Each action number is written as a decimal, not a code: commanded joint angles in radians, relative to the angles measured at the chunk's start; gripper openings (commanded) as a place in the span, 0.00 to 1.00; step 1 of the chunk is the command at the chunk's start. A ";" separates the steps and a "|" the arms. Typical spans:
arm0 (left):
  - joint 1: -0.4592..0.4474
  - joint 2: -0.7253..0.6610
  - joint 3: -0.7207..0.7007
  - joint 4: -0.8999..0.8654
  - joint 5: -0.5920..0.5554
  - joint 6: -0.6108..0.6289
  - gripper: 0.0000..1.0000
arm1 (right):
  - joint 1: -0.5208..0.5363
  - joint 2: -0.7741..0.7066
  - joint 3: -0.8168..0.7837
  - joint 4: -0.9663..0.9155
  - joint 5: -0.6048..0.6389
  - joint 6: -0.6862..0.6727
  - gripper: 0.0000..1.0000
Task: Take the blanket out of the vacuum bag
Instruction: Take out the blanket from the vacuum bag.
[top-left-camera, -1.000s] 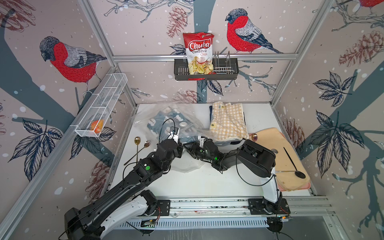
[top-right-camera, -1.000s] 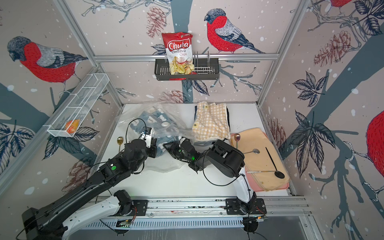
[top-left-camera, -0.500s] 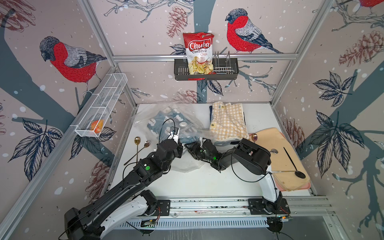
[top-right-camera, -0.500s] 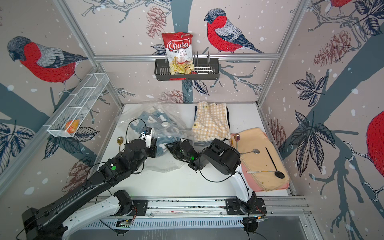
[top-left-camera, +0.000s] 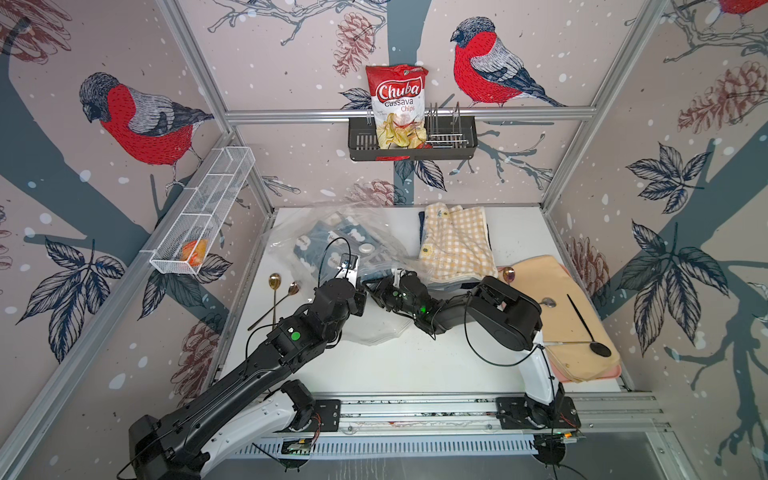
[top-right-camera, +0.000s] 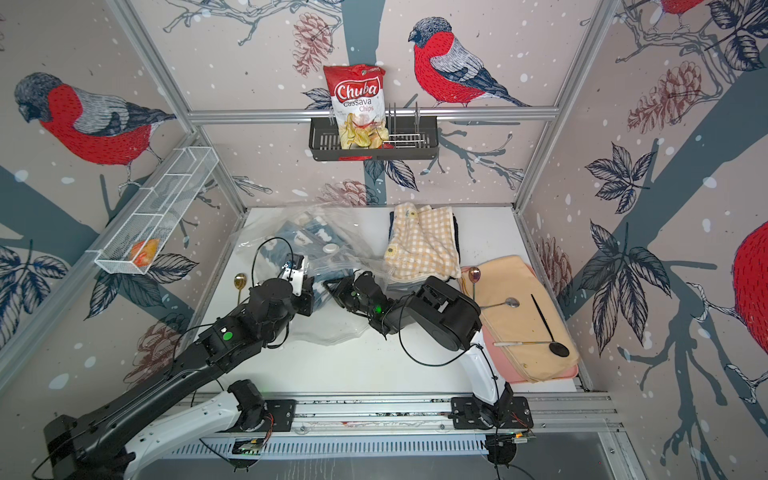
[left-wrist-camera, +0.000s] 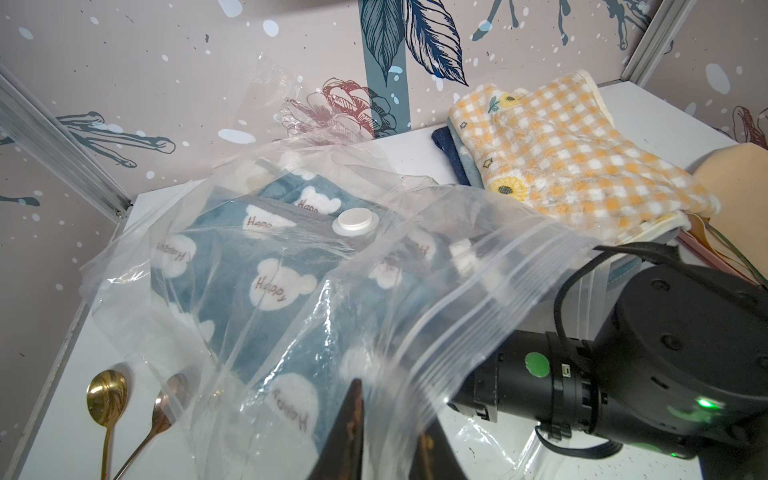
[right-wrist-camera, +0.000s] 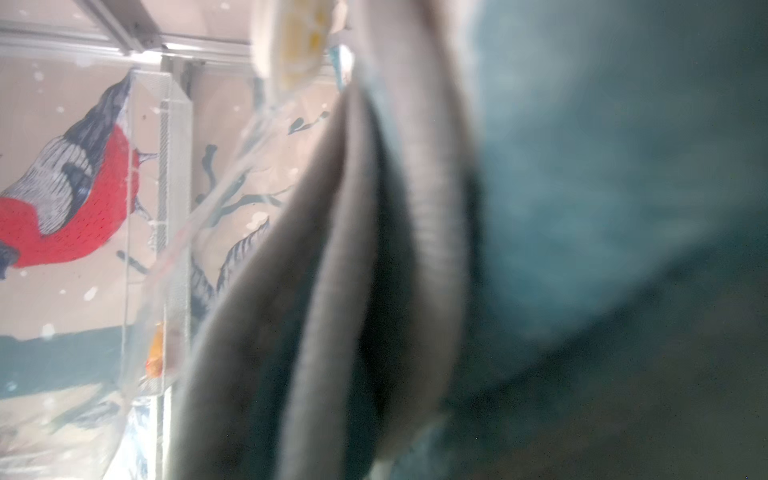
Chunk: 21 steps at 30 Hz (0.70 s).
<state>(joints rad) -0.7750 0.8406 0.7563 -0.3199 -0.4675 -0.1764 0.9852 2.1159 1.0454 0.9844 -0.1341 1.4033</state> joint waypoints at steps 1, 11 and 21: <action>0.000 0.003 0.002 0.040 0.009 0.011 0.20 | 0.012 -0.033 0.038 -0.043 -0.003 -0.078 0.33; -0.001 0.003 0.001 0.040 0.006 0.011 0.20 | -0.010 0.007 -0.005 0.032 0.003 -0.005 0.45; -0.001 0.003 0.001 0.040 0.008 0.011 0.20 | 0.004 0.031 -0.071 0.174 0.058 0.020 0.63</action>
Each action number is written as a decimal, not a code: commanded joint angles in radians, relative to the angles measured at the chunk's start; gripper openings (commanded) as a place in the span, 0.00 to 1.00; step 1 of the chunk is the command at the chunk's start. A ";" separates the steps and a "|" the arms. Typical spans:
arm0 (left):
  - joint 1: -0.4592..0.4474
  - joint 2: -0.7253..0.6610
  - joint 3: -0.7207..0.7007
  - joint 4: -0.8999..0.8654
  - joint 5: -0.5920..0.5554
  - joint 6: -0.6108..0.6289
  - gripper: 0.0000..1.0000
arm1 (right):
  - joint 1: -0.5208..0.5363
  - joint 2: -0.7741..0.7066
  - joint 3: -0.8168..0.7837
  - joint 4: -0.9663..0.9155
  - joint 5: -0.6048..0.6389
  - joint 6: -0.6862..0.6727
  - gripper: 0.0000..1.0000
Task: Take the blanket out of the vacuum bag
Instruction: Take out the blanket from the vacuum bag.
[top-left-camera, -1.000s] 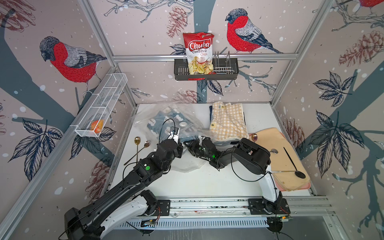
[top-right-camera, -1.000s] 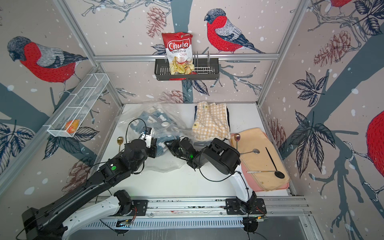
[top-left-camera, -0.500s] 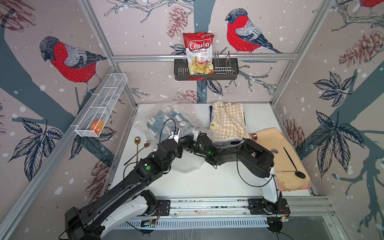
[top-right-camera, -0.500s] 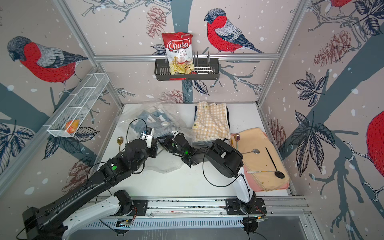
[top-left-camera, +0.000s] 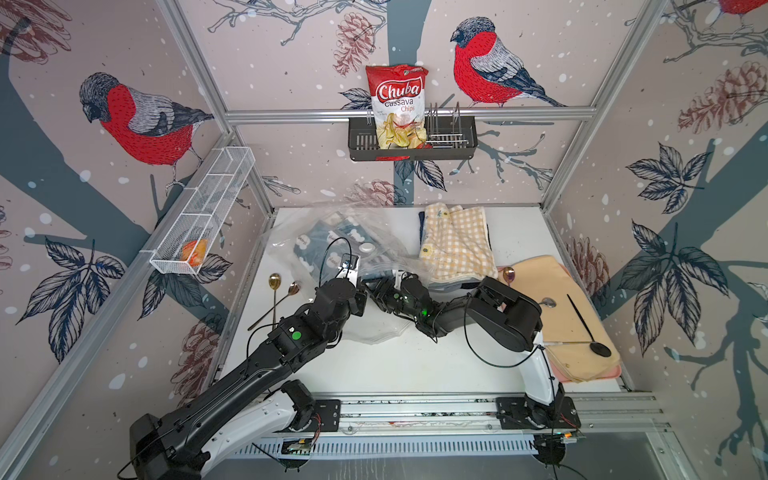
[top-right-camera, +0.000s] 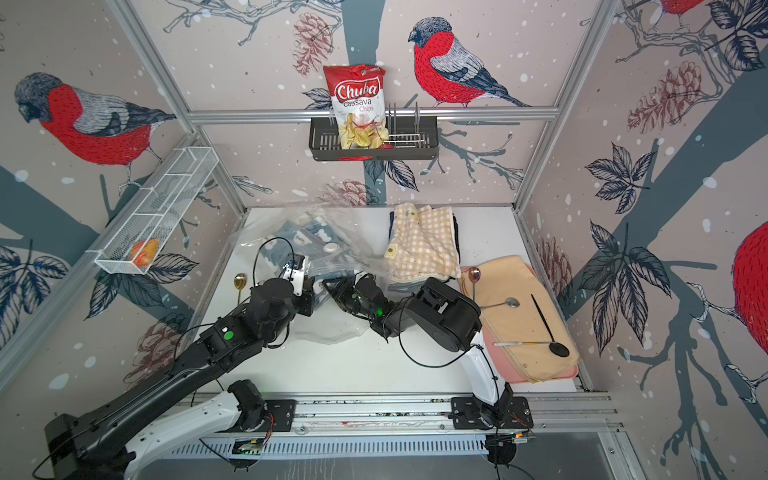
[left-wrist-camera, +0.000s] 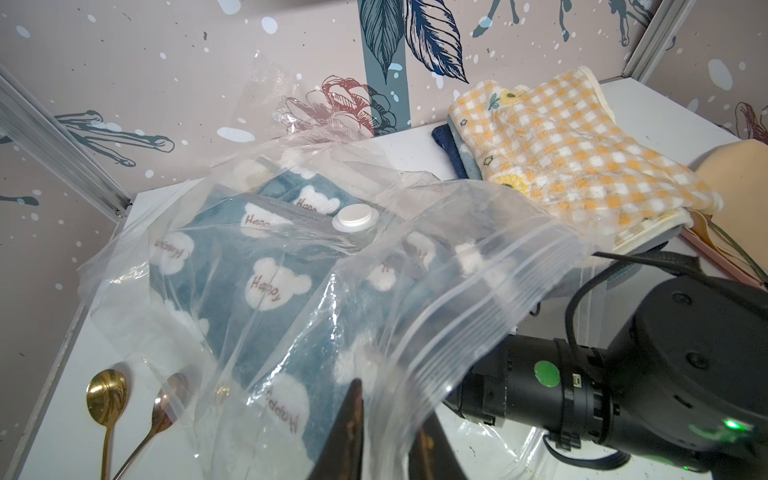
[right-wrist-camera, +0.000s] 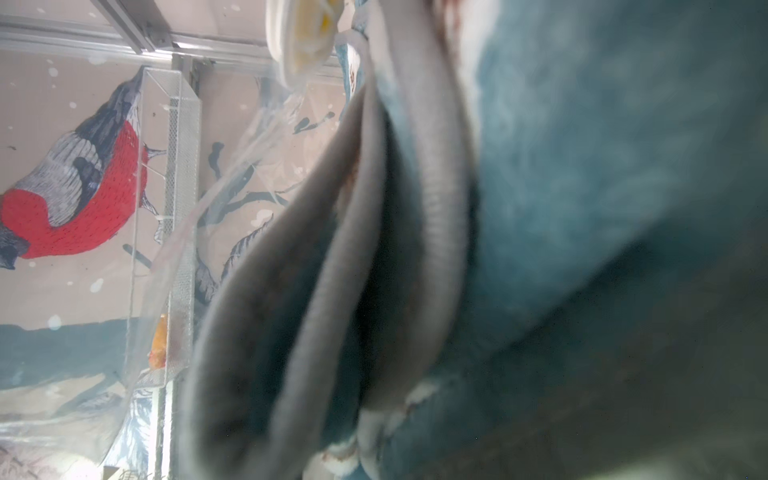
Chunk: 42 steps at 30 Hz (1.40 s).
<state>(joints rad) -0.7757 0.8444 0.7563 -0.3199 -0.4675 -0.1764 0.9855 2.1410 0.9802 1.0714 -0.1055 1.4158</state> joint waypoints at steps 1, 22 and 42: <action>0.000 -0.002 0.001 0.040 0.009 0.011 0.20 | 0.003 0.010 -0.006 0.095 0.034 0.009 0.64; -0.005 -0.007 0.001 0.039 0.008 0.009 0.20 | -0.008 0.098 0.124 -0.017 0.097 -0.019 0.63; -0.005 -0.001 0.000 0.040 0.004 0.011 0.20 | -0.018 0.077 0.140 -0.011 0.055 -0.026 0.00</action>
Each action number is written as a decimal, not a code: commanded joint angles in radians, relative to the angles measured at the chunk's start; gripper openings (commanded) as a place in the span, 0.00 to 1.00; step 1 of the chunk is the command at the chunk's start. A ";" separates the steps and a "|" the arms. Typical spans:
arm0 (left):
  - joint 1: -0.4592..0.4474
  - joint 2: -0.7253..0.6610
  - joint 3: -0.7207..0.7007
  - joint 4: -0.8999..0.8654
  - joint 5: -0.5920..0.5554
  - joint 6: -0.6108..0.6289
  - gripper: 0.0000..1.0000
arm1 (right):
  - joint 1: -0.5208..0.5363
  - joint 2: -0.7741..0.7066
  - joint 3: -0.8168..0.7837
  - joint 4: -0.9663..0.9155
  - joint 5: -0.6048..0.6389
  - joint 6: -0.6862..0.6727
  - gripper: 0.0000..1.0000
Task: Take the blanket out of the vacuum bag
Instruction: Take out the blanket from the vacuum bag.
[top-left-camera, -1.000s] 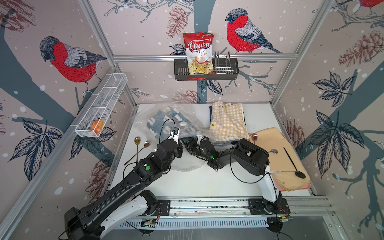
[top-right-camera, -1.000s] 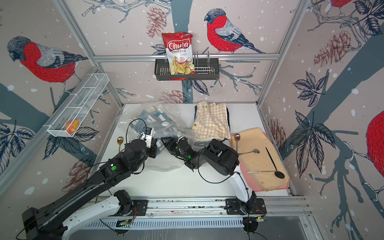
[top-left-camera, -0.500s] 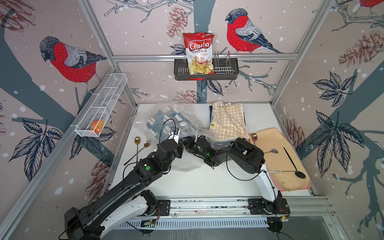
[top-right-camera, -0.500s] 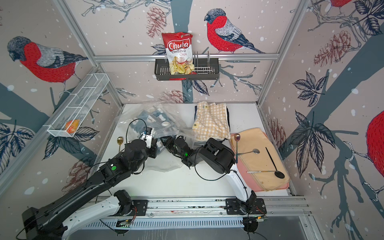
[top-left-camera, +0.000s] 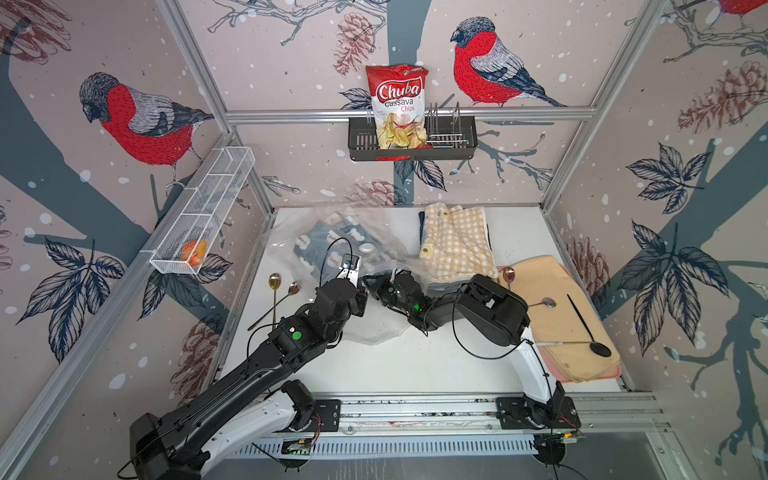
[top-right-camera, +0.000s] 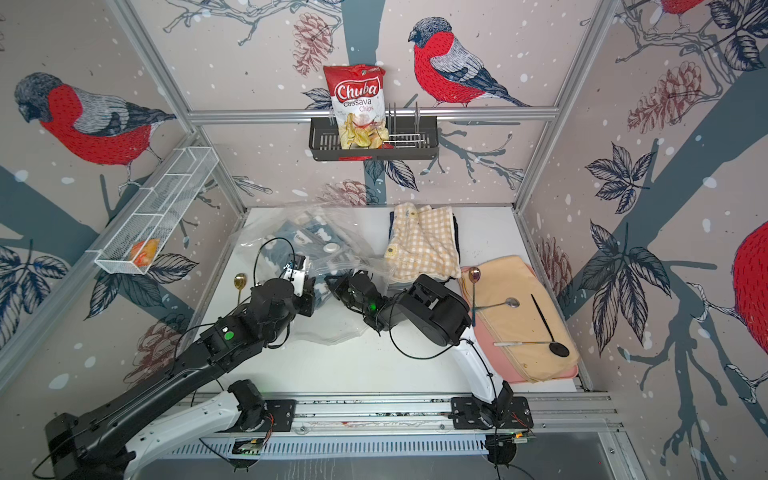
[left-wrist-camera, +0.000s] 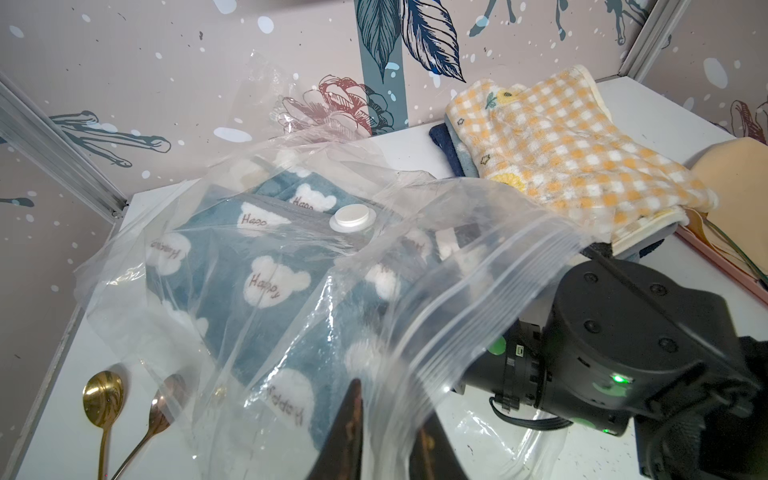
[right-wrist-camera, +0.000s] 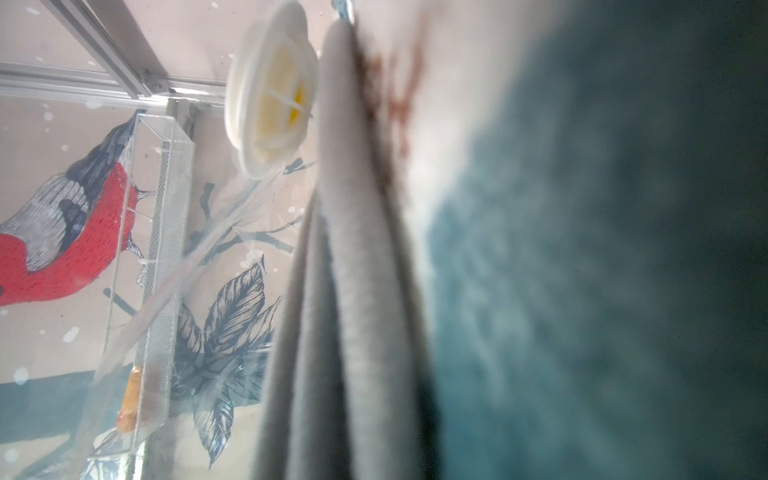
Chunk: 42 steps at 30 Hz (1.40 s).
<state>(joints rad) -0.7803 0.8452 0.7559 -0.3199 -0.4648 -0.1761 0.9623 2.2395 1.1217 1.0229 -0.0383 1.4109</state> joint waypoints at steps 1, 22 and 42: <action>0.000 -0.002 0.000 0.040 0.001 0.010 0.20 | 0.007 -0.029 -0.004 0.035 -0.012 -0.026 0.00; 0.000 -0.019 0.001 0.041 -0.017 0.007 0.20 | 0.033 -0.184 -0.097 0.047 -0.020 -0.082 0.00; 0.000 -0.020 -0.002 0.041 -0.054 0.004 0.19 | 0.099 -0.416 -0.220 0.032 -0.006 -0.157 0.00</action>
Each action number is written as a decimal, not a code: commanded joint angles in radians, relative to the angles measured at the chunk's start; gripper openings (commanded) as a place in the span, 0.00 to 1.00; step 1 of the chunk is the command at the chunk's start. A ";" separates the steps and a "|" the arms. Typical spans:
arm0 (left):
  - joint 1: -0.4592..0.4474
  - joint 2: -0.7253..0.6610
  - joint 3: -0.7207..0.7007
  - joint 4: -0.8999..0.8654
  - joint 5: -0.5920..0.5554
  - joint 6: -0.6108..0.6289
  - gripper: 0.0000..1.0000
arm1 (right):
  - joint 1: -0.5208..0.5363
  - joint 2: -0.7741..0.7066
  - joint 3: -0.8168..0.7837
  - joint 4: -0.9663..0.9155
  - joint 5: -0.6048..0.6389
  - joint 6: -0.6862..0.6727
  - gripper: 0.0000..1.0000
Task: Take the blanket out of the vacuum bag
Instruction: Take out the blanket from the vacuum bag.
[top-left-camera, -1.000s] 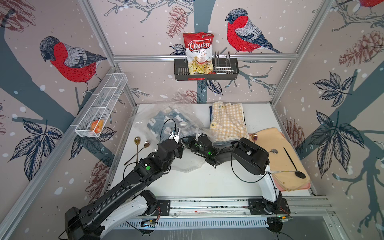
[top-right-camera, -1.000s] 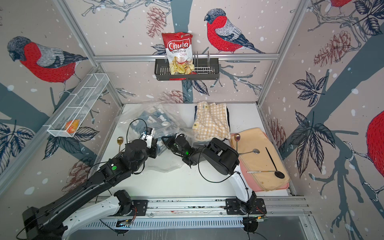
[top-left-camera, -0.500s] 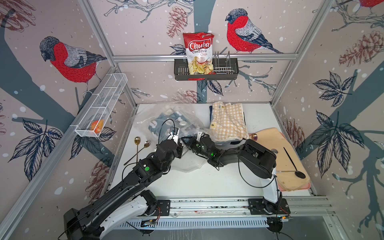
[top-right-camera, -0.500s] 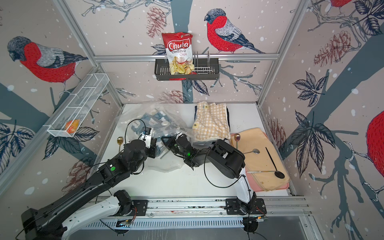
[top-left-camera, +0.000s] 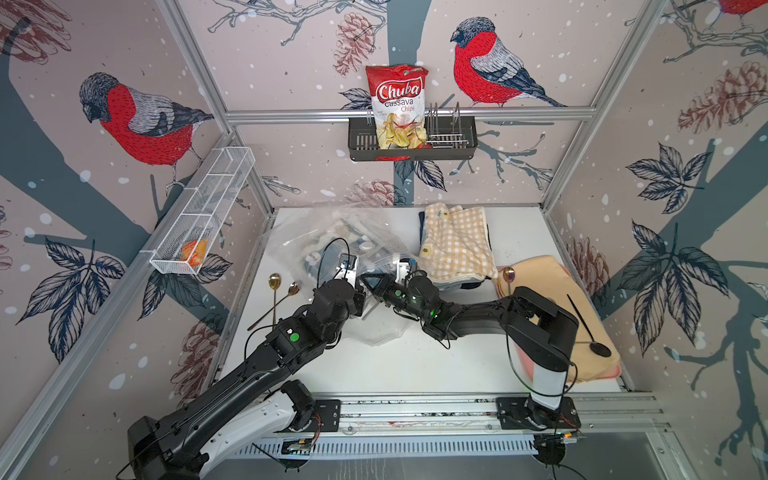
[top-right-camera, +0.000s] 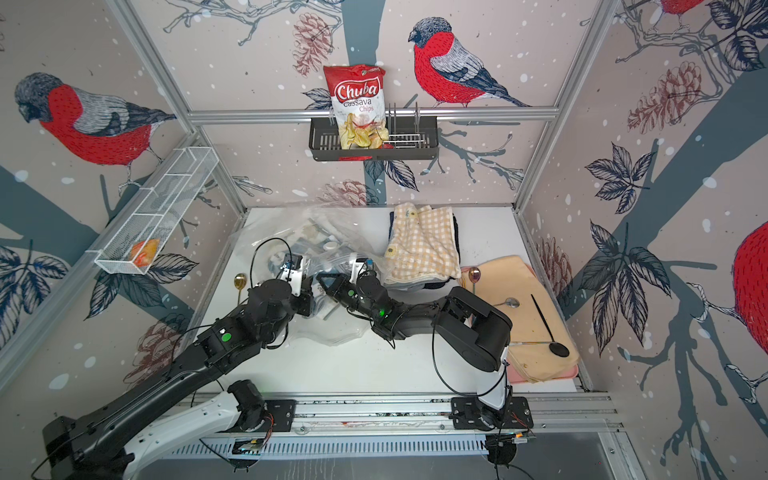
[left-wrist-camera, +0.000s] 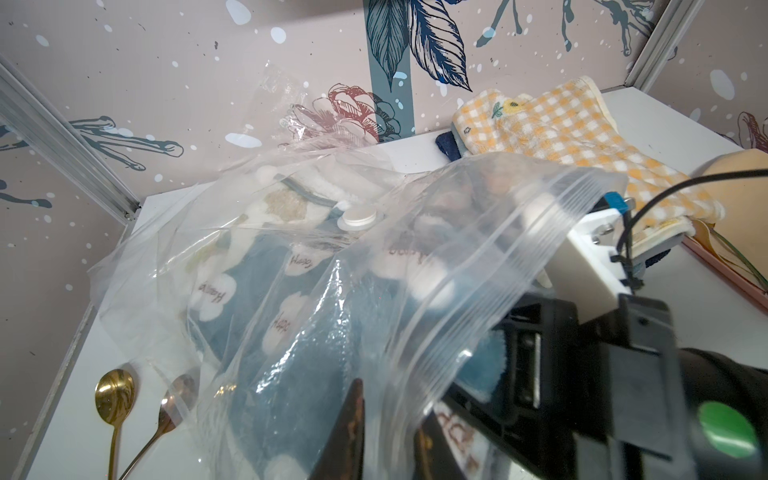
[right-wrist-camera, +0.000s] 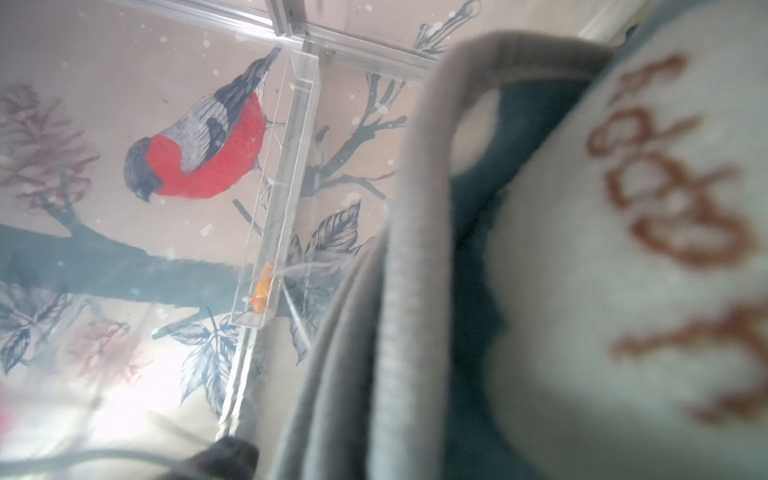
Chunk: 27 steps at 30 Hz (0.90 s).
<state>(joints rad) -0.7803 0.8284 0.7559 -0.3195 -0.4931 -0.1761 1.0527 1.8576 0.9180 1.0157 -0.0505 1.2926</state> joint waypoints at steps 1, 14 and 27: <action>0.000 -0.003 -0.002 0.040 -0.027 0.004 0.19 | 0.013 -0.049 -0.032 0.036 0.005 -0.042 0.00; 0.000 -0.001 -0.002 0.041 -0.036 0.002 0.19 | 0.120 -0.329 -0.237 -0.093 0.119 -0.185 0.00; 0.000 -0.003 -0.001 0.038 -0.065 0.001 0.19 | 0.225 -0.636 -0.220 -0.277 0.221 -0.348 0.00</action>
<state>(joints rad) -0.7803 0.8288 0.7559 -0.3195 -0.5304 -0.1764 1.2659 1.2755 0.6907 0.7429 0.1085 1.0115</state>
